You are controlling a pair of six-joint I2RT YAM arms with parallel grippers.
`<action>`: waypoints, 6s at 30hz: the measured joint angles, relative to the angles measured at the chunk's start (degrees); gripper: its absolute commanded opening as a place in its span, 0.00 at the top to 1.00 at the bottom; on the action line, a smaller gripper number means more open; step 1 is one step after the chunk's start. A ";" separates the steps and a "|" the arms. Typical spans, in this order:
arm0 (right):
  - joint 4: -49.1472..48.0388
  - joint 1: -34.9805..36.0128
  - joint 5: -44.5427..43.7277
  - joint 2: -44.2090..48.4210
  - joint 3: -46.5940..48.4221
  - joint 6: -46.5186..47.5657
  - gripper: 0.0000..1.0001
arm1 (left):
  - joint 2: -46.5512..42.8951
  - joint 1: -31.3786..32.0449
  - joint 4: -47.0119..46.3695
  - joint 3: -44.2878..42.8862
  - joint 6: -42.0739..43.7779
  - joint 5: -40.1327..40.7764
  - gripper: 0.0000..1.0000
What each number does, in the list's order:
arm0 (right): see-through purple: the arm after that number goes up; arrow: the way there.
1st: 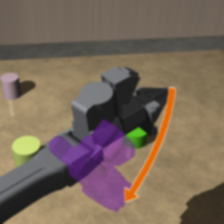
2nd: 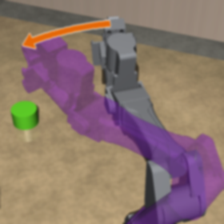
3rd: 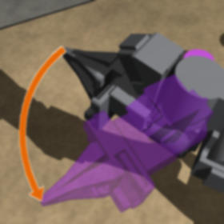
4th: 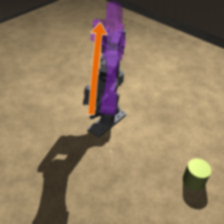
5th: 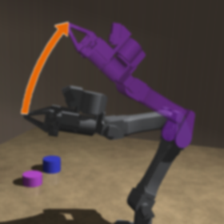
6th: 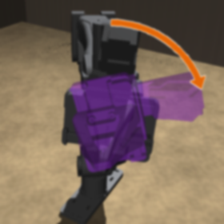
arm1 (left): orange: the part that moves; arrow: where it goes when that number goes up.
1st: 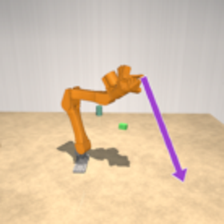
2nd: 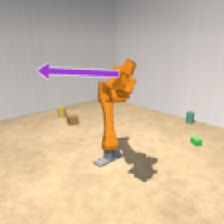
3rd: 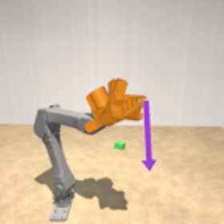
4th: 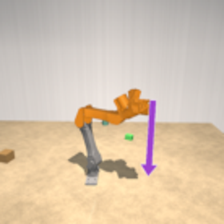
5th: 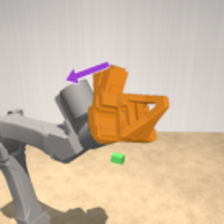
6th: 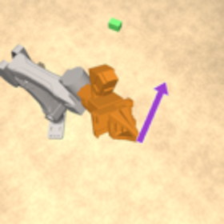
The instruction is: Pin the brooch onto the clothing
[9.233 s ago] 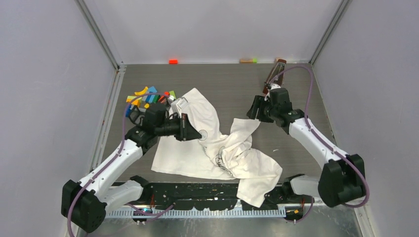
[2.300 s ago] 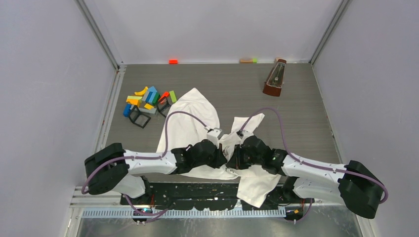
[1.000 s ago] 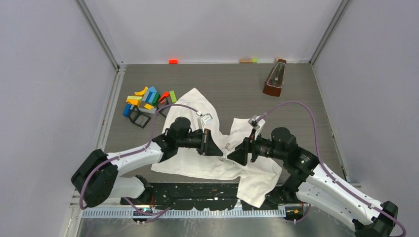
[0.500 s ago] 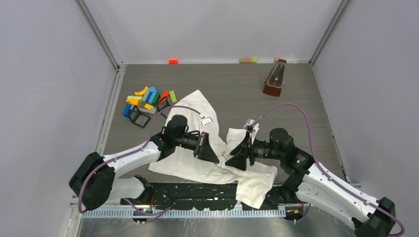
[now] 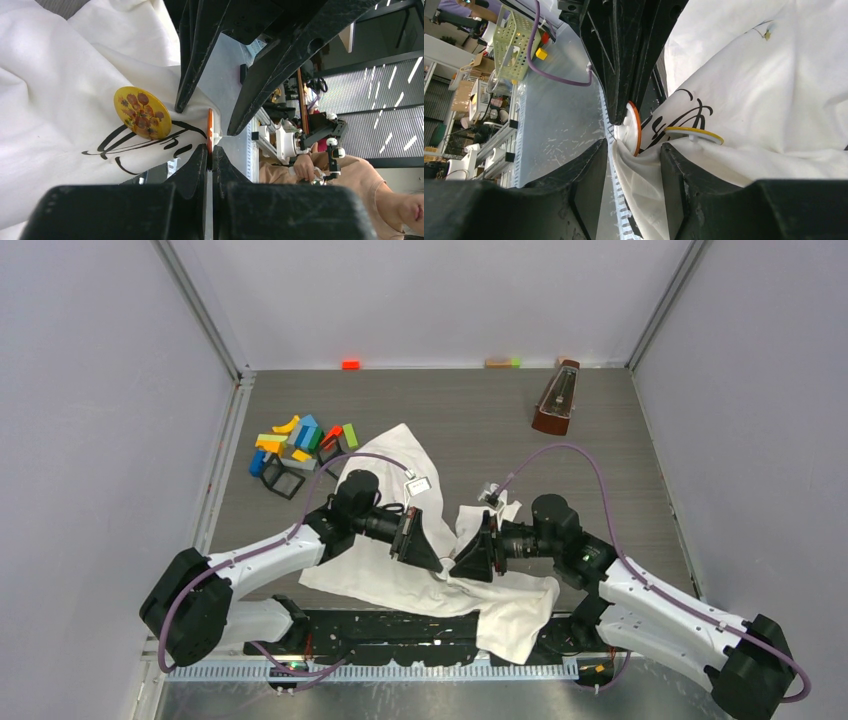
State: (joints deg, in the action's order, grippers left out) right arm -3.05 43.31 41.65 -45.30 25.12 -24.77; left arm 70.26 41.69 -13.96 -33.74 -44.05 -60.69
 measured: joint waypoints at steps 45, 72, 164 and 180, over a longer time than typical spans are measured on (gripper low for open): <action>-3.69 0.09 -1.75 -8.68 0.68 -5.68 0.86 | 1.79 -1.18 1.68 0.00 2.16 0.79 1.00; -0.11 0.33 -10.10 -6.95 1.29 -7.52 0.94 | 2.14 -1.66 1.95 0.00 3.13 5.14 1.00; 13.20 -23.37 -44.98 -39.10 17.42 -9.62 1.00 | 64.02 -15.87 36.72 -73.81 28.46 73.85 1.00; 16.87 -42.25 -44.83 -27.56 36.04 -6.34 1.00 | 34.99 -22.71 34.53 -60.81 22.32 69.81 1.00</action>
State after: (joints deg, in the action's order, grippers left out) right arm 13.82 1.06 -3.18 -72.86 61.17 -31.11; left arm 105.25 18.98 20.58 -94.54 -21.74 9.13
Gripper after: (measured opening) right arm 0.061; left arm 0.015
